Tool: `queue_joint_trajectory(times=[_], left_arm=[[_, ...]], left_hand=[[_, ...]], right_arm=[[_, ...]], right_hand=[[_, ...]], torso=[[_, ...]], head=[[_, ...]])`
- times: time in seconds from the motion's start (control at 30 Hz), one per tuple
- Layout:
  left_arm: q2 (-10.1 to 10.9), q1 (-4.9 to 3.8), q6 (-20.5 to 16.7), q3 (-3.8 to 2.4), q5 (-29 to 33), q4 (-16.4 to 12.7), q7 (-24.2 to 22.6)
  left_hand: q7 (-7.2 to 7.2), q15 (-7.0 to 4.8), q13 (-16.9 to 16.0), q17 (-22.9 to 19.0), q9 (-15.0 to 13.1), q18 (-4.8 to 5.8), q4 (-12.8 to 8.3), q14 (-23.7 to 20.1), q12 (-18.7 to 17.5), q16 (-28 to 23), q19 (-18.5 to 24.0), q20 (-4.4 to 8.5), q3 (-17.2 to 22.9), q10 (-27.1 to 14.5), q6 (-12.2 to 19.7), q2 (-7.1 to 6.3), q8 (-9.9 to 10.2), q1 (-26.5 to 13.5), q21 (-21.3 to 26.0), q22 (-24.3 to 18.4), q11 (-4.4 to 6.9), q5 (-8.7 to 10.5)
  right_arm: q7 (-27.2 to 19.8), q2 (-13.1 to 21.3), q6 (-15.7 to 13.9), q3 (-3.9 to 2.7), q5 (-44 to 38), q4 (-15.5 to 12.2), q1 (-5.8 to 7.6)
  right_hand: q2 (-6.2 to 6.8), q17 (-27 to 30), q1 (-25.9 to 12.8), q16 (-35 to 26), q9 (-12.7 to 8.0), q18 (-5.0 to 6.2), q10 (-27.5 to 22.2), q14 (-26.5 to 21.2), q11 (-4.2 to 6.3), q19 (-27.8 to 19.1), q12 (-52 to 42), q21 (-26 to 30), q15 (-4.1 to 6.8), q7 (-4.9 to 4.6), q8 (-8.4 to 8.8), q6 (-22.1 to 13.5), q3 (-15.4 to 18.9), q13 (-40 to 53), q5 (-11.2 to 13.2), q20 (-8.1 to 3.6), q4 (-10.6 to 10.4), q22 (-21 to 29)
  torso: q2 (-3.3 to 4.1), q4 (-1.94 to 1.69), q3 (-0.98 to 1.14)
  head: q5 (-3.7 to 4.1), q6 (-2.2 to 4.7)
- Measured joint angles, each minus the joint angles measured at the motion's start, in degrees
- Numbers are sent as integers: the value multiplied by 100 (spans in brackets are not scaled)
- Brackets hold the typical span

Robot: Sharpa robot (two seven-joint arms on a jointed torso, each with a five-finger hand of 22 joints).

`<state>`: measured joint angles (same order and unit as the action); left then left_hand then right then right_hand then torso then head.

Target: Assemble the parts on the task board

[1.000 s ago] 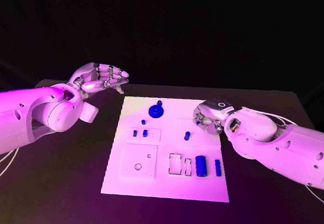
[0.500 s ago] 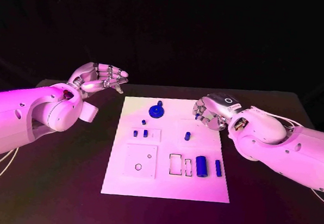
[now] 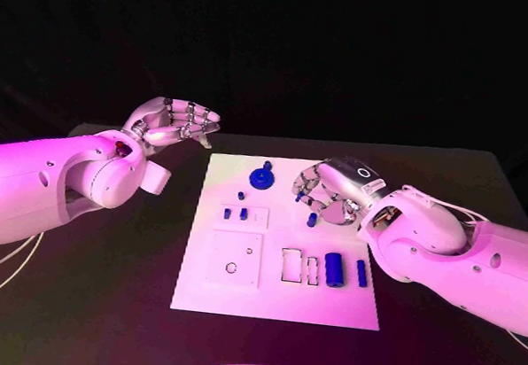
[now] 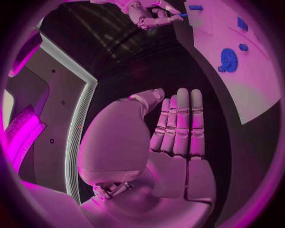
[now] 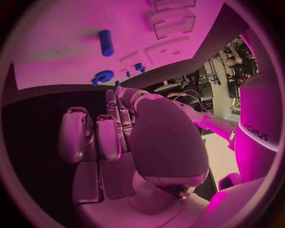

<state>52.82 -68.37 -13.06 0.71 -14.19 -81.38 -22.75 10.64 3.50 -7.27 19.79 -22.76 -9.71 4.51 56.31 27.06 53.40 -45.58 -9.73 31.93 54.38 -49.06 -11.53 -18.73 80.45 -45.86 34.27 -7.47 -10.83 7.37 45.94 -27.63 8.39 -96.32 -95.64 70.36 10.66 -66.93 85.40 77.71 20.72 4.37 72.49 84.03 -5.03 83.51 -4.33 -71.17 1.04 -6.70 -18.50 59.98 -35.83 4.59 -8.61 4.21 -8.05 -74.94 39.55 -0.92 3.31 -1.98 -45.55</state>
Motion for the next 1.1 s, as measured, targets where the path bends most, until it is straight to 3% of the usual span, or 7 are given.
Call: queue_joint_trajectory(times=[0.3,0.6,0.9,1.1], left_arm=[[-45,0,-24,0,34,-30,-10],[-118,1,-52,0,90,-60,-13],[-149,1,-84,3,127,-94,-13],[-154,1,-97,3,138,-97,-13]], left_hand=[[0,0,0,0,0,0,0,0,0,0,0,0,0,0,0,0,0,0,0,0,0,0],[0,0,0,-1,0,0,0,0,0,0,0,0,0,0,0,0,0,0,0,-1,0,0],[0,0,4,4,0,1,0,0,0,0,0,0,0,0,0,0,0,0,0,-1,0,0],[0,0,4,4,0,0,0,0,0,0,0,0,0,0,0,0,0,0,0,4,0,0]], right_arm=[[-20,-363,38,49,-65,-139,-297],[13,-793,264,85,-233,88,-587],[97,-966,441,101,-376,254,-716],[147,-1008,505,105,-440,278,-741]], right_hand=[[15,2,-15,0,6,1,0,0,0,0,8,0,0,9,1,-9,-22,-11,11,0,23,1],[22,19,-22,0,15,1,0,0,0,0,15,30,0,11,13,-11,-39,-9,20,0,40,1],[38,22,-37,0,14,1,0,0,1,0,22,30,0,-2,23,2,-38,-10,-5,0,40,2],[38,33,-37,0,18,1,2,0,2,0,23,30,-1,-3,34,3,-38,-10,-5,0,40,2]], torso=[[-3,-9,-12],[5,-22,-12],[12,-27,-12],[12,-10,-6]], head=[[-233,-81],[-380,-149],[-499,-221],[-558,-264]])
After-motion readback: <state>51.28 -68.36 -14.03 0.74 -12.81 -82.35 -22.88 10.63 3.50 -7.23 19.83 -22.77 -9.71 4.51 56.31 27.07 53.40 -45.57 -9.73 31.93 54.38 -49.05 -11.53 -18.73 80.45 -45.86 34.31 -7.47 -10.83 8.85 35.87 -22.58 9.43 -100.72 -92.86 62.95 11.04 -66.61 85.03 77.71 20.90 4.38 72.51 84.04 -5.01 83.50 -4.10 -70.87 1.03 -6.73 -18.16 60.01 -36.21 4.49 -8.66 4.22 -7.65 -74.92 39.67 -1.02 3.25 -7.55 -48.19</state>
